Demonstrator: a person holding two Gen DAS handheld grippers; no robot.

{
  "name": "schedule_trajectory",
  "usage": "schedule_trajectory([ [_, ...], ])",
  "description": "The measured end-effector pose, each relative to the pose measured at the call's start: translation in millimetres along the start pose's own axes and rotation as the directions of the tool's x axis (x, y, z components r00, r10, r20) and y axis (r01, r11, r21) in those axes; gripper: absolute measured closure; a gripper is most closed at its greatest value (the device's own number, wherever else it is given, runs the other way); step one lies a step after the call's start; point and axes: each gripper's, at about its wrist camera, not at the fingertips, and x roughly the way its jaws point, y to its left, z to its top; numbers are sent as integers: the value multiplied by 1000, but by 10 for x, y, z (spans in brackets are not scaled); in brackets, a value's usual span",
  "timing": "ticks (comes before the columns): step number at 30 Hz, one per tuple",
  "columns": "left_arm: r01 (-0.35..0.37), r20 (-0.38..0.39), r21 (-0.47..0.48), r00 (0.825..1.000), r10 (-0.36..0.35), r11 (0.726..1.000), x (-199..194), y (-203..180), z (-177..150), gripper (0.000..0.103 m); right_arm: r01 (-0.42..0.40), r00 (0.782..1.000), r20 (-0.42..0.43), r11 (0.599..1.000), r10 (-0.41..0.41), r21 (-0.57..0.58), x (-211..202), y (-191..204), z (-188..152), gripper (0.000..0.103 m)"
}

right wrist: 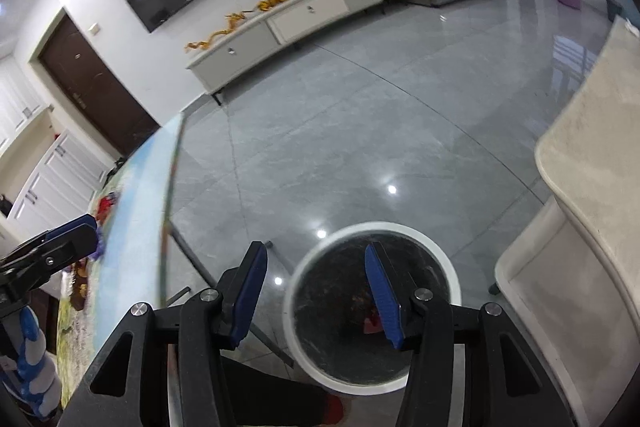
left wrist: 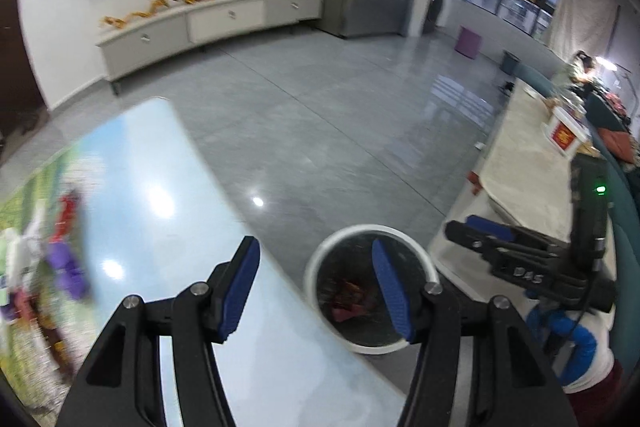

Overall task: Collect trash
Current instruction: 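Carry both items over the trash bin and open both tools, then return both tools to the table above the remaining trash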

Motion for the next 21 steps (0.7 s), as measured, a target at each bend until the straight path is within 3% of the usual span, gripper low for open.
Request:
schedule_trajectory([
  [4, -98, 71, -33, 992, 100, 995, -318, 219, -65, 46, -31, 999, 29, 998, 33, -62, -107, 324, 61, 51],
  [8, -184, 131, -95, 972, 196, 978, -644, 481, -162, 46, -55, 997, 42, 992, 60, -116, -167, 620, 81, 50],
  [12, -256, 184, -178, 940, 287, 950, -946, 765, -298, 32, -73, 996, 44, 982, 82, -174, -181, 914, 96, 48],
  [17, -303, 211, -255, 909, 359, 918, -1212, 1042, -464, 31, -98, 993, 39, 964, 111, -247, -177, 1290, 91, 48],
  [21, -317, 216, -311, 894, 391, 896, -1366, 1283, -604, 31, -116, 991, 31, 946, 131, -302, -171, 1601, 83, 48],
])
